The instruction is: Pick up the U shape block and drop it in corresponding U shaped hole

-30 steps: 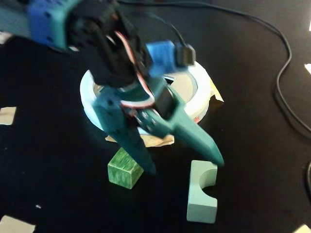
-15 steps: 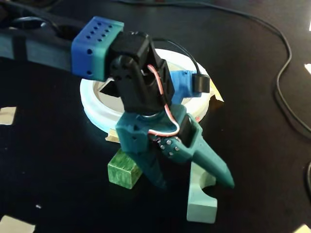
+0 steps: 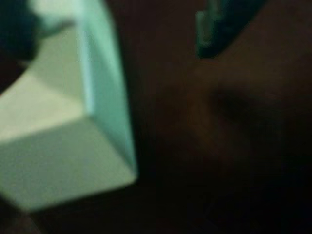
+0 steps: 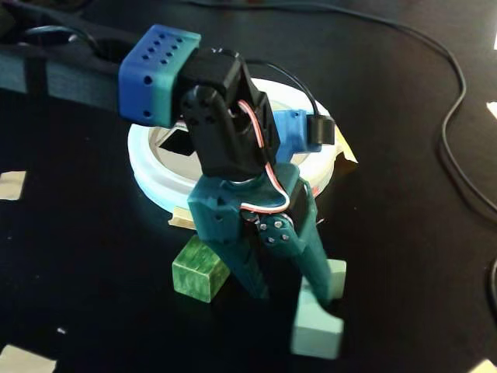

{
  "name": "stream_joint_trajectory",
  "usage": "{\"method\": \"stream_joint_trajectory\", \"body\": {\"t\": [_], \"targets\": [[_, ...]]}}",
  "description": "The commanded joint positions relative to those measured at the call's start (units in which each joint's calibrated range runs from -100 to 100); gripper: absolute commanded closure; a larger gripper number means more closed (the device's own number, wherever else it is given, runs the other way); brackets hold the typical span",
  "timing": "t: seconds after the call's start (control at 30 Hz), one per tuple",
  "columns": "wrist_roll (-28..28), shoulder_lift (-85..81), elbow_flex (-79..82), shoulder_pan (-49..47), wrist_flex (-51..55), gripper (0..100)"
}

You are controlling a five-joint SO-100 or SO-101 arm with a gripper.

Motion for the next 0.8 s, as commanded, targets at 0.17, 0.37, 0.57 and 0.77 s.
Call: {"method": "stream_joint_trajectory", "body": {"t": [0.17, 0.37, 0.57, 0.77], "targets": [[-0.3, -1.0, -5.3, -0.6, -0.7, 71], [-0.4, -1.0, -5.3, -0.5, -0.7, 82], [-0.4, -1.0, -5.3, -0.4, -0.4, 93], [-0.5, -1.2, -5.3, 0.0, 0.3, 93]]}}
